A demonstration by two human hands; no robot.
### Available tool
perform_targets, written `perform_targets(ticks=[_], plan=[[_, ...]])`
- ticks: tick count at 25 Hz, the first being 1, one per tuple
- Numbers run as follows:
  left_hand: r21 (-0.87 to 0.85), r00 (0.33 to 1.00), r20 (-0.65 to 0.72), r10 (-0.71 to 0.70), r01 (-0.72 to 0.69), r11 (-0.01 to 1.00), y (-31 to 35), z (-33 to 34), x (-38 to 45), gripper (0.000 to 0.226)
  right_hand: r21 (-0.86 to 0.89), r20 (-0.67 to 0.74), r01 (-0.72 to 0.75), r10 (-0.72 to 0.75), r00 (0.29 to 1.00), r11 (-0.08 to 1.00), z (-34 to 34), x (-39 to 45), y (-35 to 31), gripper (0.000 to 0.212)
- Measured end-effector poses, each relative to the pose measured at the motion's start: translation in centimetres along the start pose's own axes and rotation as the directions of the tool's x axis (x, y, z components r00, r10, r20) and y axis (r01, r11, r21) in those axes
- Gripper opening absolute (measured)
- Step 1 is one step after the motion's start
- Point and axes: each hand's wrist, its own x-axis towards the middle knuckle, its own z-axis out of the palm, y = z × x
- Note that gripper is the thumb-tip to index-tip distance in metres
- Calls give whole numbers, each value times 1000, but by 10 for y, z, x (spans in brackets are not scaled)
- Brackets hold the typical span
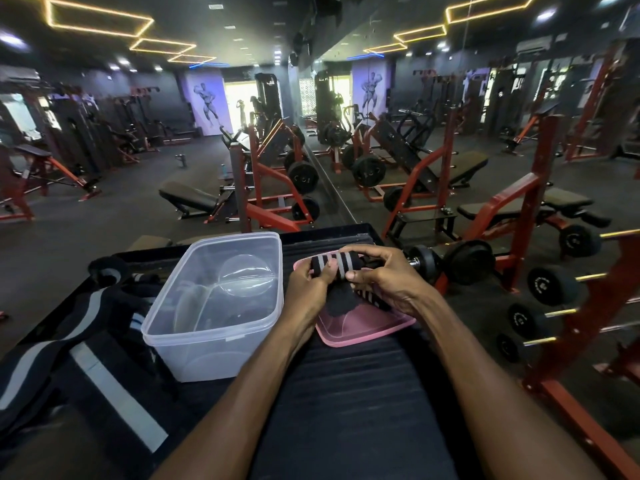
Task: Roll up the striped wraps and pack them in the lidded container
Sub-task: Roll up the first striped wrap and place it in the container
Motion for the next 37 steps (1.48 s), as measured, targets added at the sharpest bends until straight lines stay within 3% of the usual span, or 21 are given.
perform_targets(ticks=[2, 6, 10, 13, 17, 21, 28, 33, 37], plan=[[41, 999, -28, 41, -40, 998, -1, -2, 2, 12, 30, 19, -23, 22, 1000, 999, 1, 1, -1, 46], [63, 991, -22, 130, -128, 990, 1, -3, 0, 25, 34, 79, -139, 136, 988, 990, 0, 3, 2, 30], [64, 994, 19, 106, -107, 992, 1, -2, 1, 32, -21, 75, -52, 53, 996, 998, -2, -1, 0, 22], [-8, 999, 1, 37, -37, 999, 2, -3, 2, 23, -56, 36, -9, 11, 999, 998, -3, -1, 1, 25], [88, 991, -21, 135, -133, 987, 3, -4, -2, 38, -85, 23, -6, 8, 1000, 996, -4, 3, 5, 43], [197, 971, 46, 236, -241, 950, 7, -6, -7, 53, 4, 113, -71, 70, 991, 997, -5, 4, 6, 32], [296, 981, 75, 181, -196, 935, 3, -3, -7, 44, -264, -48, 63, -78, 996, 962, -5, 3, 6, 30], [345, 975, 17, 223, -215, 914, 2, -5, -6, 47, -462, 6, 81, -88, 996, 883, -6, 6, 5, 39], [396, 971, 16, 240, -227, 890, 1, -7, -6, 47, -653, 79, 121, -92, 993, 747, -2, 6, 4, 35]])
